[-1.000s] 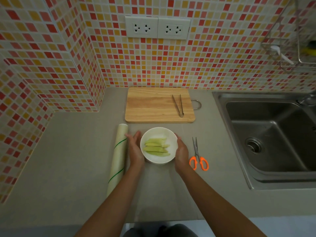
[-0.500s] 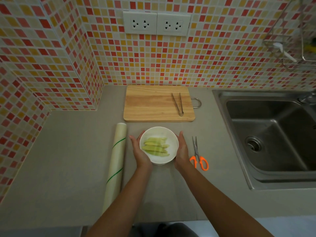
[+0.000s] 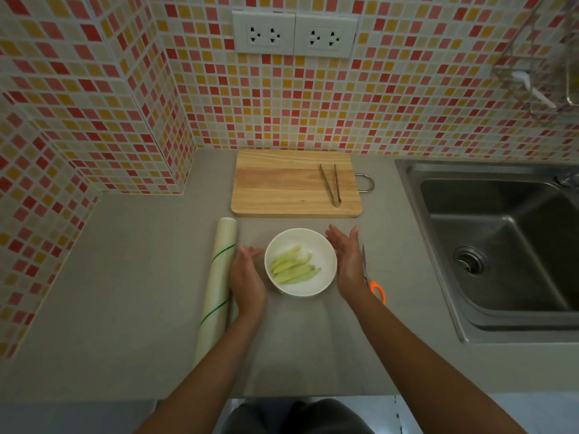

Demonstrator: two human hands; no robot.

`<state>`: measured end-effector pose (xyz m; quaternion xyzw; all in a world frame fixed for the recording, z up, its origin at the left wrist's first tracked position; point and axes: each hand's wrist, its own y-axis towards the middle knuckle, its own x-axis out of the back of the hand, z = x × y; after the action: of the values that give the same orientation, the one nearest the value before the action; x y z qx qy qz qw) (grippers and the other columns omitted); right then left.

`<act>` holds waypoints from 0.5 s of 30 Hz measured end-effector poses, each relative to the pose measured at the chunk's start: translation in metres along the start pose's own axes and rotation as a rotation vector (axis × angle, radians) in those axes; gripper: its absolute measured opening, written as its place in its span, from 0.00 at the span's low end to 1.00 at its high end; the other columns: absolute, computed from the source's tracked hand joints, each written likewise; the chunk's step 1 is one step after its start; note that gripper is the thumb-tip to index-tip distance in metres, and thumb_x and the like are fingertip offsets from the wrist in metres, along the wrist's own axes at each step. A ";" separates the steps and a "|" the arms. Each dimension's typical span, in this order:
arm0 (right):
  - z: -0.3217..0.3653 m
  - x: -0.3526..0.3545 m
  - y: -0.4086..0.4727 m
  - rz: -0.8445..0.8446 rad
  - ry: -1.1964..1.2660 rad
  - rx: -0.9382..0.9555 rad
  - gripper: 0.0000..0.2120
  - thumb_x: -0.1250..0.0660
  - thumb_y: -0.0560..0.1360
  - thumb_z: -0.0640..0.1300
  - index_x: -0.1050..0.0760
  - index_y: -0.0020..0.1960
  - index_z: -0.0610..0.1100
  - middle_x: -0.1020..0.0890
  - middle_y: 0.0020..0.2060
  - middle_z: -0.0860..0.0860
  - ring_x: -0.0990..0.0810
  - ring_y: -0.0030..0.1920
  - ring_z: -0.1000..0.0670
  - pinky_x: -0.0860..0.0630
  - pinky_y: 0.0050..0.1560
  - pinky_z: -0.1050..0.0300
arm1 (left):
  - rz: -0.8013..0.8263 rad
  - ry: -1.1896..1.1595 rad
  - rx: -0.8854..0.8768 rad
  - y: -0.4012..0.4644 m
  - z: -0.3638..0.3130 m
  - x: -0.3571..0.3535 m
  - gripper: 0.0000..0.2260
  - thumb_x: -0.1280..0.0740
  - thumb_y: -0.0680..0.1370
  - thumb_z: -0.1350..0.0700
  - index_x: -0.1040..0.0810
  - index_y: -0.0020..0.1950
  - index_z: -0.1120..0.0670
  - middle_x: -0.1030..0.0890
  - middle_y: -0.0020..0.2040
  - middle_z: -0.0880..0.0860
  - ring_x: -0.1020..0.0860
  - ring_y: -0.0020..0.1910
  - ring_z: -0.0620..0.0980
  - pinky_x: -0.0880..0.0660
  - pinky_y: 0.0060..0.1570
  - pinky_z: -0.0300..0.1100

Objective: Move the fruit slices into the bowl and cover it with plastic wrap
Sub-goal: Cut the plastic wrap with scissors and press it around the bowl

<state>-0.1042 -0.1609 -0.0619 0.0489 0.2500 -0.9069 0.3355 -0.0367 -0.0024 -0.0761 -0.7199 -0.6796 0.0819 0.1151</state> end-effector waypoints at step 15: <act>-0.037 -0.022 -0.019 -0.132 0.300 -0.066 0.35 0.52 0.78 0.65 0.26 0.63 0.37 0.23 0.59 0.33 0.26 0.64 0.34 0.32 0.68 0.37 | 0.208 -0.336 0.246 0.002 -0.007 -0.037 0.23 0.49 0.80 0.36 0.18 0.54 0.44 0.18 0.59 0.52 0.20 0.58 0.52 0.24 0.57 0.47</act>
<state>-0.1027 -0.1177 -0.0804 0.1563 0.3298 -0.9008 0.2352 -0.0355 -0.0400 -0.0717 -0.7429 -0.5962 0.2942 0.0783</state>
